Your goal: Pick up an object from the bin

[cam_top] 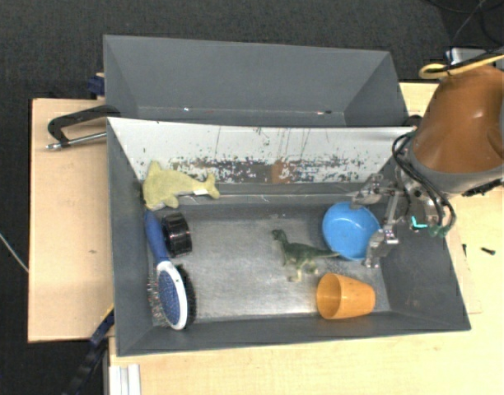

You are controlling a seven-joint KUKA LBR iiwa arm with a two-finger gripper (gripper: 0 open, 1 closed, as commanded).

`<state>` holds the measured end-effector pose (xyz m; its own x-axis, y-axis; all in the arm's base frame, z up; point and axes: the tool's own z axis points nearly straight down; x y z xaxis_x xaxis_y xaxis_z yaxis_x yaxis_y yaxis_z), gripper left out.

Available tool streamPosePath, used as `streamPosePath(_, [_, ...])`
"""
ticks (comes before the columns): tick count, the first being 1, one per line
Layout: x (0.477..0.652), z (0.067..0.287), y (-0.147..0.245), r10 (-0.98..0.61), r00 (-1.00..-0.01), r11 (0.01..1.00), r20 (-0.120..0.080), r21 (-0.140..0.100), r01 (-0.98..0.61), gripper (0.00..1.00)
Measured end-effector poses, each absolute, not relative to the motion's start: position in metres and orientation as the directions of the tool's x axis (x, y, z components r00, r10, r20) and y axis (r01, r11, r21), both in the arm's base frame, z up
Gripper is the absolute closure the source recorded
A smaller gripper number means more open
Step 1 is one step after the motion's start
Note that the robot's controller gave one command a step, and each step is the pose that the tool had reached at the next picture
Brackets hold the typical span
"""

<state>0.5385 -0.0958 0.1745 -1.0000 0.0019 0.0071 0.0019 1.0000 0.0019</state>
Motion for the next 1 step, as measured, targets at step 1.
streamPosePath(1, [0.5554, 0.0823, -0.1104, -0.263, -0.965, 0.965, 0.003, 0.003, -0.263, 0.00])
